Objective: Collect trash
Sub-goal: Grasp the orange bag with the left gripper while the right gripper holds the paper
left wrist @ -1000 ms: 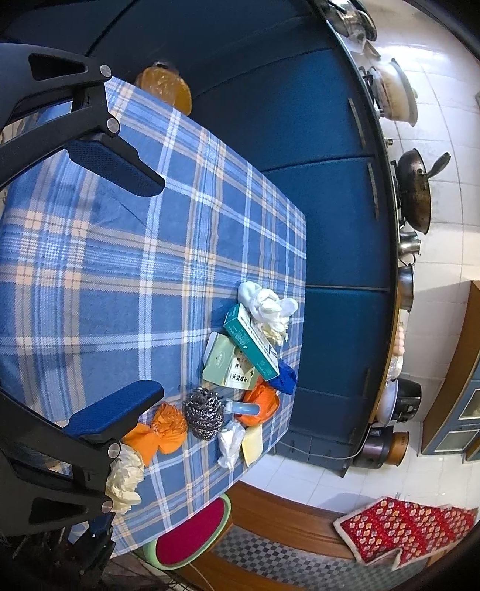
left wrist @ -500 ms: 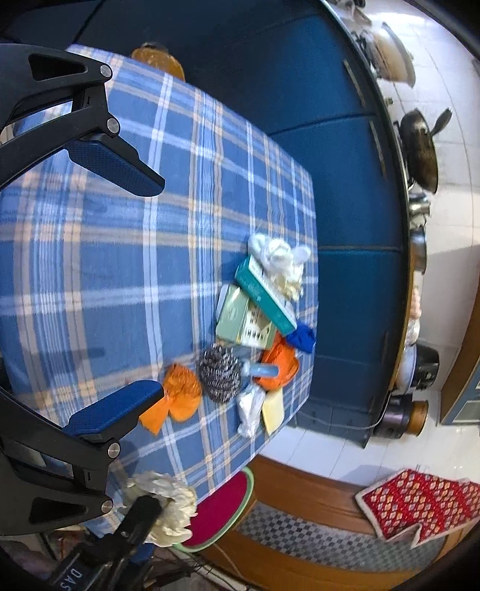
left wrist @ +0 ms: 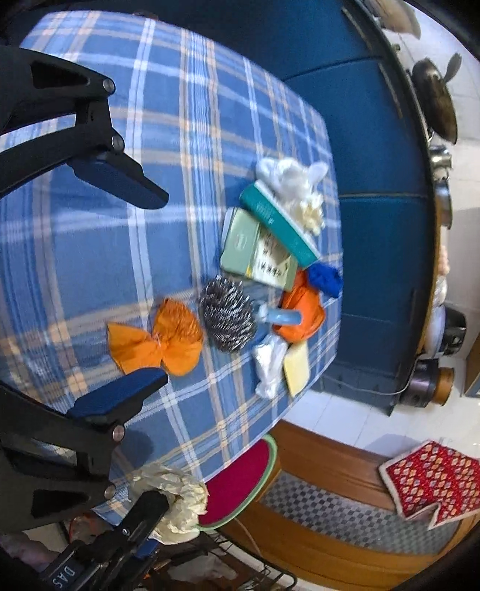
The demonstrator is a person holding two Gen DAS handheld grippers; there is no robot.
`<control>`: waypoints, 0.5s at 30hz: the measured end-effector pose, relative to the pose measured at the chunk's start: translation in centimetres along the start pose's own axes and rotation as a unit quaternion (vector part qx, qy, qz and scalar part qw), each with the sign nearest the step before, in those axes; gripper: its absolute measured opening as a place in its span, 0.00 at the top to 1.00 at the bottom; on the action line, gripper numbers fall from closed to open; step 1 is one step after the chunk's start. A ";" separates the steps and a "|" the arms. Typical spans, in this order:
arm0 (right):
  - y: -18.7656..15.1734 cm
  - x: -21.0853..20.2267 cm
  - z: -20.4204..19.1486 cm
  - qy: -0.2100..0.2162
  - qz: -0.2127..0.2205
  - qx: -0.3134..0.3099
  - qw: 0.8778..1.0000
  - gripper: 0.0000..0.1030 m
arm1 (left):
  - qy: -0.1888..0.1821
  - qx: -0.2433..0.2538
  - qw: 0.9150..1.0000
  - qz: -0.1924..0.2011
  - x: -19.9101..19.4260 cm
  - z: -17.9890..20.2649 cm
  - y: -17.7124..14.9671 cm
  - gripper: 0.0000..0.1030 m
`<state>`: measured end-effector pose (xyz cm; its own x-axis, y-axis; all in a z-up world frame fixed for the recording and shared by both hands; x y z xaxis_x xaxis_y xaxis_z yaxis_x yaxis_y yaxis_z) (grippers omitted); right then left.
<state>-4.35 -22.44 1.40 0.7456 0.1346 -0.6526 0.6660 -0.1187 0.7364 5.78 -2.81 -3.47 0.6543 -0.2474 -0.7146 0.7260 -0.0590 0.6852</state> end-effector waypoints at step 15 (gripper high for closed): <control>0.0 0.6 2.6 -0.013 -0.001 0.027 1.000 0.56 | -0.024 0.013 0.999 -0.046 4.3 2.4 0.7 0.25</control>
<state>-3.80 -24.89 0.55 0.7443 0.1085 -0.6590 0.6670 -0.1719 0.7250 8.56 -6.24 -5.72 0.5732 -0.2850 -0.7682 0.7768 -0.1093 0.6202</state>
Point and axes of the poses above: each gripper's, at about its wrist camera, not at the fingertips, and x roughly the way its jaws point, z to its right, y to its top, the point moved 1 cm from there along x, roughly the way its jaws point, and after that the axes turned 2 degrees about -x, right-handed, at the moved point
